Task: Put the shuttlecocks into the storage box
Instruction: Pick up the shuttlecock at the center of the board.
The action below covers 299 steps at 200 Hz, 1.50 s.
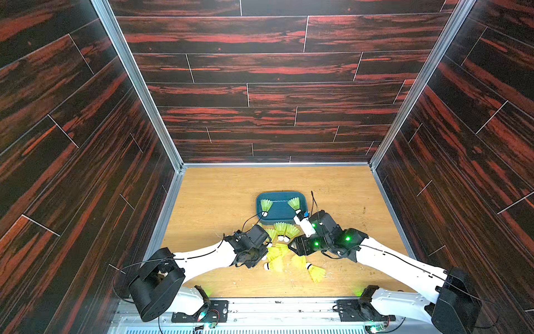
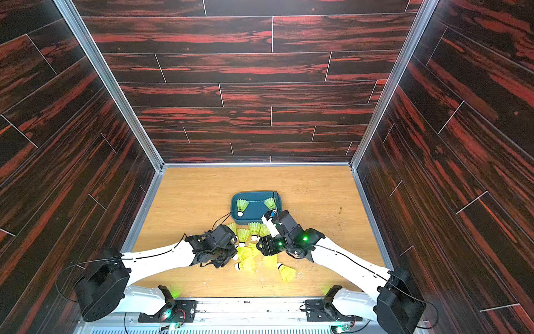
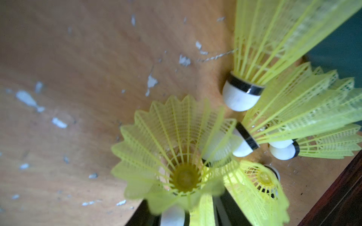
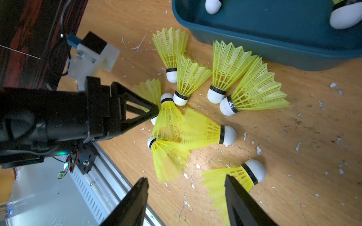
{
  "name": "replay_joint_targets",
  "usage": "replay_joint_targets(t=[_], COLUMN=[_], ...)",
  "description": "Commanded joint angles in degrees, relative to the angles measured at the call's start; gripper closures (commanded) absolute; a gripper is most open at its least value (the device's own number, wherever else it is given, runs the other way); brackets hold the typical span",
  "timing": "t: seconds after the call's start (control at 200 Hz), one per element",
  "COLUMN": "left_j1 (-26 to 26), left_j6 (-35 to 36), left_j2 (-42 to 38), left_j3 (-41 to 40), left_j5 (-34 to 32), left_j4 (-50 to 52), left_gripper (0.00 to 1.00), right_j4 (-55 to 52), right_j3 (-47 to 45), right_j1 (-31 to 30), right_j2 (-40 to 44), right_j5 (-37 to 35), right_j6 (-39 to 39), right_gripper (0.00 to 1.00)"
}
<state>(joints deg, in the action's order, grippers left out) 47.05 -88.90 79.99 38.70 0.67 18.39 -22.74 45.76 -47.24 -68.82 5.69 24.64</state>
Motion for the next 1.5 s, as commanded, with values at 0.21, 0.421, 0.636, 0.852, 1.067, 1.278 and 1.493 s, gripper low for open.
replay_joint_targets(t=[0.21, 0.421, 0.636, 0.852, 1.067, 1.278, 1.493], left_j1=[0.6, 0.61, 0.68, 0.64, 0.67, 0.68, 0.34], left_j6=[-1.89, -2.06, -0.29, 1.04, 4.53, 7.91, 15.71], left_j2=[4.19, 5.1, 7.02, 6.67, 4.88, -2.65, -5.62], left_j3=[2.54, 1.53, 1.88, 2.05, 4.32, 5.76, 13.56], left_j5=[-0.83, -0.75, -0.58, -1.3, -3.43, -7.0, -10.75], left_j4=[2.43, 1.47, 1.95, 3.3, 9.15, 19.16, 26.61], left_gripper=[0.67, 0.69, 0.69, 0.68, 0.8, 0.8, 0.82], right_j4=[-1.4, -1.43, -1.08, -0.9, -1.81, -4.25, -7.42], right_j3=[-0.07, 0.47, 0.03, -0.01, 1.22, 5.75, 13.02], right_j1=[-0.2, -0.12, -0.19, -0.15, -0.13, 0.45, 3.36], right_j2=[-0.44, -0.79, -1.49, -1.56, -1.58, -1.47, -3.03], right_j5=[-1.2, -1.3, -1.21, -1.39, -2.64, -5.11, -7.4], right_j6=[0.32, 0.23, 0.41, 0.67, 0.51, 0.32, -0.53], right_gripper=[0.34, 0.34, 0.35, 0.35, 0.36, 0.37, 0.37])
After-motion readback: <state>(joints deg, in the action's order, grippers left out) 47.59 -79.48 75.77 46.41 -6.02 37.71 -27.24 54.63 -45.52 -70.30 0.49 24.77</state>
